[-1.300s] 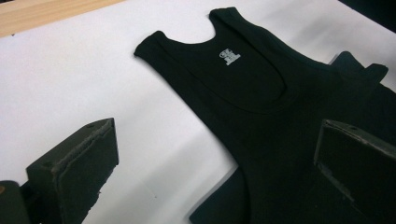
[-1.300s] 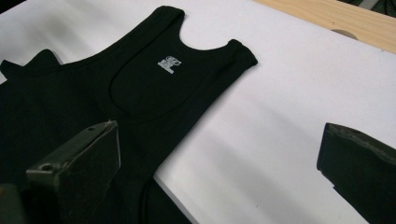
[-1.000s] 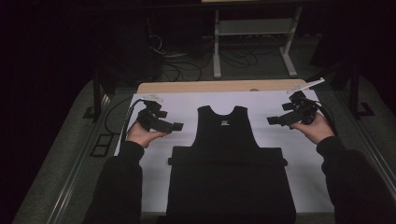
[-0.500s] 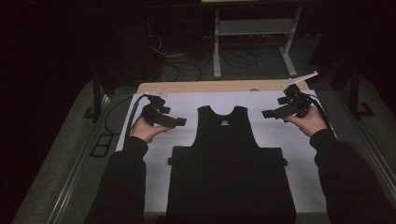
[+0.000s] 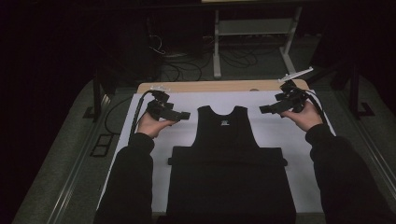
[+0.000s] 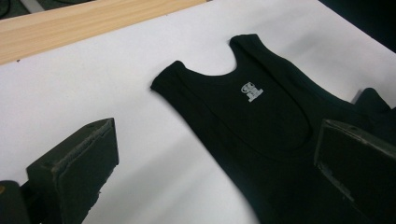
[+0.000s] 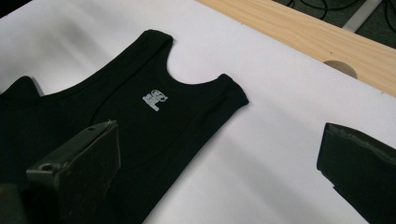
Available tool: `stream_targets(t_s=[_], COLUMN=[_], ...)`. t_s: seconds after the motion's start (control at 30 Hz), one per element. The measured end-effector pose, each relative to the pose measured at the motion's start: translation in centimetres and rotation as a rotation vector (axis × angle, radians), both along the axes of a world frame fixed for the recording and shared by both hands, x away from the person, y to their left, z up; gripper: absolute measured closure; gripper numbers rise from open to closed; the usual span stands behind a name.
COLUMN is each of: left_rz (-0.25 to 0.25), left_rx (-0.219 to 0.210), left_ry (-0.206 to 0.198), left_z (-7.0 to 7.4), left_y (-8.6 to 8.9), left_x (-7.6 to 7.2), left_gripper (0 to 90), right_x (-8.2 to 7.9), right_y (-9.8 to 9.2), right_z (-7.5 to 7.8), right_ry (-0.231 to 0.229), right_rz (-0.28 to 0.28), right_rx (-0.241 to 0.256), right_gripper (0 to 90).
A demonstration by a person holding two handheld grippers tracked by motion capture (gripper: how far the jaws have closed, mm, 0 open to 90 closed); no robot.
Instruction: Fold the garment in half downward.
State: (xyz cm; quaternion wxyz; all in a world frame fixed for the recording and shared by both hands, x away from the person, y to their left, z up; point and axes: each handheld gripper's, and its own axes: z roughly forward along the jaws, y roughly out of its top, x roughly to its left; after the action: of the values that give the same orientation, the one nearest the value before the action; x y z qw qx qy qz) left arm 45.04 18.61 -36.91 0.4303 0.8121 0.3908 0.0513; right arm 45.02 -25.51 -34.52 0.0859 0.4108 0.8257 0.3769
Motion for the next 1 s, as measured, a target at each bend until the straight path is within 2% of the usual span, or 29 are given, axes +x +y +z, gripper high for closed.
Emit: stream_targets(t_s=[0.37,0.67,0.77,0.9,1.0], left_rz=[0.025,0.041,0.044,0.032,0.033], left_rx=[-0.046,-0.031,-0.034,-0.006,-0.002], left_ry=[0.010,0.057,0.059,0.063,0.064], left_z=[-1.6,-3.3,-3.6,-4.1,-4.5], left_y=[-0.9,-1.2,-1.4,-1.6,-2.0], left_x=[1.1,1.8,1.9,2.0,2.0], left_gripper=[0.0,0.0,0.0,0.0,0.0], right_x=[1.6,2.4,2.7,2.9,3.0], right_y=[0.3,1.1,1.4,1.9,2.2], right_z=[-2.2,-3.9,-4.5,-5.3,-5.8], right_ry=[0.039,0.070,0.085,0.099,0.105], right_rz=[-0.015,-0.029,-0.029,-0.020,-0.022], right_rx=[0.020,0.000,-0.005,-0.014,-0.008], right_gripper=[0.0,0.0,0.0,0.0,0.0])
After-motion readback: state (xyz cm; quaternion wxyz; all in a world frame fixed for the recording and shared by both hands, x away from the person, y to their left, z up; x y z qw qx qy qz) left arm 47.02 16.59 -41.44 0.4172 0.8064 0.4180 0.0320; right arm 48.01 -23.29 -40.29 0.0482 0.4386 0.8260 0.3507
